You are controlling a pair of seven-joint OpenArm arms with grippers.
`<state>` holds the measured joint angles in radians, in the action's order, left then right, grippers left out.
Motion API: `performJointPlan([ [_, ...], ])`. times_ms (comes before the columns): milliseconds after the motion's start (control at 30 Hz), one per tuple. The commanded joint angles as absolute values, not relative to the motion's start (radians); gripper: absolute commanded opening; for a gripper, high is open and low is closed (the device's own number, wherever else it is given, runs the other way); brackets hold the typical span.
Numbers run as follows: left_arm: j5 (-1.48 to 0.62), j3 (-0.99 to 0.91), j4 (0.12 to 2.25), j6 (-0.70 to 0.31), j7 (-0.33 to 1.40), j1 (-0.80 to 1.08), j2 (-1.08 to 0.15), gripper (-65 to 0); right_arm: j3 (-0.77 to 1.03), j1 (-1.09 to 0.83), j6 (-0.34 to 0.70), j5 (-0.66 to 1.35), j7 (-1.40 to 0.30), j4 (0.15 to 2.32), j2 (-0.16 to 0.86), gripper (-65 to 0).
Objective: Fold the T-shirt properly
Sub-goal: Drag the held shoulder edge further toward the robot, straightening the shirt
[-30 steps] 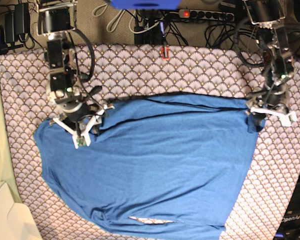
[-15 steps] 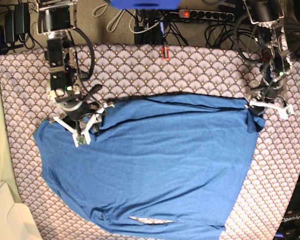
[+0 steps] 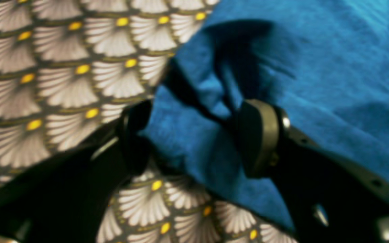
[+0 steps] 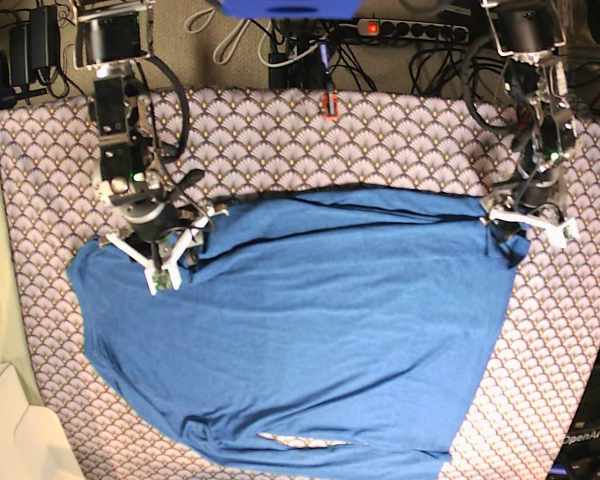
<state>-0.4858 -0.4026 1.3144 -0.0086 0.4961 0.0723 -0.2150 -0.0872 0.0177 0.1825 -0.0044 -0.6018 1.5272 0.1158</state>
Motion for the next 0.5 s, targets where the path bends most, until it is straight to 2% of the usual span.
performJointPlan([
  [0, -0.496, -0.403, 1.319, -0.005, 0.518, 0.071, -0.22, -26.1, -0.084, 0.021, 0.18, -0.005, -0.579, 1.55, 0.119, -40.4],
  [67, -0.496, -0.403, 1.319, -0.005, 0.518, 0.071, -0.22, -26.6, -0.084, 0.005, 0.18, -0.005, -0.579, 1.575, 0.119, -40.2],
  [133, -0.496, -0.403, 1.32, -0.005, 0.518, 0.071, -0.22, -32.1, -0.084, -0.027, 0.18, -0.005, -0.579, 1.621, 0.119, -40.0],
  [333, -0.49, -0.403, 1.32, -0.005, 0.518, 0.07, -0.222, -62.8, -0.09, -0.105, 0.18, -0.005, -0.579, 1.693, 0.114, -39.8],
  [367, -0.493, -0.403, 1.32, -0.005, 0.518, 0.07, -0.222, -65.0, -0.09, -0.113, 0.18, -0.005, -0.579, 1.693, 0.114, -39.8],
  [467, -0.493, -0.403, 1.32, -0.005, 0.518, 0.07, -0.222, -63.7, -0.091, -0.131, 0.18, -0.002, -0.579, 1.687, 0.105, -39.8],
])
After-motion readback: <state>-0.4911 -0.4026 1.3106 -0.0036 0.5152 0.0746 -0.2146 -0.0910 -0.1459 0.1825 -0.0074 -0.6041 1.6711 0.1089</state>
